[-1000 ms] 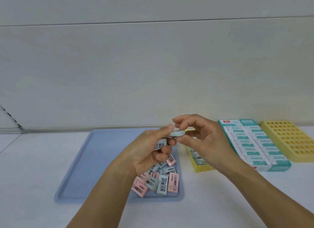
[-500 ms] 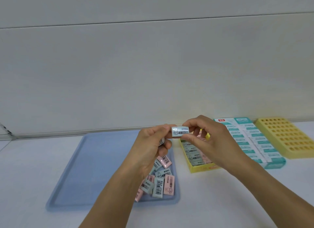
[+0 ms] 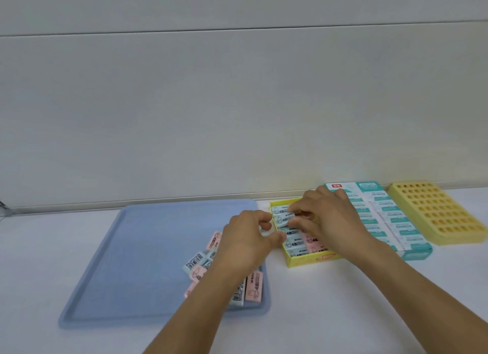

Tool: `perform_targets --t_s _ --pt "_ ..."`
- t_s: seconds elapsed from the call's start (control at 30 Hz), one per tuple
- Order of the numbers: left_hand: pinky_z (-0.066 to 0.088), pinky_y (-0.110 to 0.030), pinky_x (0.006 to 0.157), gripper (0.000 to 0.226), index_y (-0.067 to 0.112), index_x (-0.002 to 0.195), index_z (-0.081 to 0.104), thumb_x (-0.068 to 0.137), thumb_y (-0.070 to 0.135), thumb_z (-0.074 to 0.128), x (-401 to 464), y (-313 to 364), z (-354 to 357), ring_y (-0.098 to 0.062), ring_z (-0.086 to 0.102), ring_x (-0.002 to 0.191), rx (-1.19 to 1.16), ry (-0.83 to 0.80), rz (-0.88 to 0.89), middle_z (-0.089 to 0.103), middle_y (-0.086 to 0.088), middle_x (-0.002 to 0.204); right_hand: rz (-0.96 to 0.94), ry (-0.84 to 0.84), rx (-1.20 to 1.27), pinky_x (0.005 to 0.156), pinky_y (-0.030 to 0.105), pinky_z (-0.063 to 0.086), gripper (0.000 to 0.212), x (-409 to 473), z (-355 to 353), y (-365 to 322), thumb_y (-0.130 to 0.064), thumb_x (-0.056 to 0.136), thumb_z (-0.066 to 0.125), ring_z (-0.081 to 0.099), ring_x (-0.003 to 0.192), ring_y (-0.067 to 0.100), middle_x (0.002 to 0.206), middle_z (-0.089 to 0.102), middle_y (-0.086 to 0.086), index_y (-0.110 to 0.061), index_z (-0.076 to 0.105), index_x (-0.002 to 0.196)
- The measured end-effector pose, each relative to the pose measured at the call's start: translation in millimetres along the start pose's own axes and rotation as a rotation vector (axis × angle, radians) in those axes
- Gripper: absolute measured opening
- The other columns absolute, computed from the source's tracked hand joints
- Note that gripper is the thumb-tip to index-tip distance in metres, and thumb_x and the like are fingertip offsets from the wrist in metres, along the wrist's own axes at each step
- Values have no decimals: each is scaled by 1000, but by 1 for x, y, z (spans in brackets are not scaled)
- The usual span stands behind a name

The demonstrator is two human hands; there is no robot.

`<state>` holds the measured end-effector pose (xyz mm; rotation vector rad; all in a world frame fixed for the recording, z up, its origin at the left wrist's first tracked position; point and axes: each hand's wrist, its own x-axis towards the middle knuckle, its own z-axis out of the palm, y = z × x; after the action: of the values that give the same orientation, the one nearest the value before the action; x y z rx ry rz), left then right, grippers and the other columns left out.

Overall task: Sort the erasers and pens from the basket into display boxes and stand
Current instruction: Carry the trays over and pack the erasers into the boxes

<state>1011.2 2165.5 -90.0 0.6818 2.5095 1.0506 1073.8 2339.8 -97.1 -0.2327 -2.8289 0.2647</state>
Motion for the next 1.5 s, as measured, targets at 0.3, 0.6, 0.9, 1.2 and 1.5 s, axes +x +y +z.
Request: perform_targets --t_s 0.3,0.6,0.9,1.2,1.5 --pt "48 -22 62 21 25 97 71 92 42 59 3 -3 -3 -2 51 63 -571 200 -123 66 15 84 -64 50 -237 64 33 17 29 2 15 -3 -47 80 51 51 69 17 63 56 -10 -34 69 61" --pt "48 -35 77 83 7 122 55 85 78 33 -9 13 -22 -21 53 69 -1602 -93 -316 44 -3 75 35 -29 615 66 31 46 24 -7 -12 -70 -49 75 71 53 67 7 70 61 -9 -27 66 80" --pt "53 -29 77 25 6 106 69 96 25 55 -15 0 -25 -16 61 77 -1110 3 -84 65 -8 88 282 -37 1038 65 29 47 14 -5 -26 -62 -18 90 64 56 59 9 67 70 2 -13 71 80" --pt "58 -26 66 12 1 98 69 87 7 68 -15 6 -20 -17 68 67 -984 70 -76 72 -15 78 74 131 679 68 19 50 17 -15 -29 -51 -20 79 78 60 73 6 79 65 -9 -25 70 93" --pt "44 -33 98 58 25 135 46 85 47 67 -22 4 1 -10 52 112 -30 -68 65 53 8 124 -2 -55 92 80 34 46 19 -13 -21 -7 -37 84 66 58 91 13 96 62 -9 -27 68 100"
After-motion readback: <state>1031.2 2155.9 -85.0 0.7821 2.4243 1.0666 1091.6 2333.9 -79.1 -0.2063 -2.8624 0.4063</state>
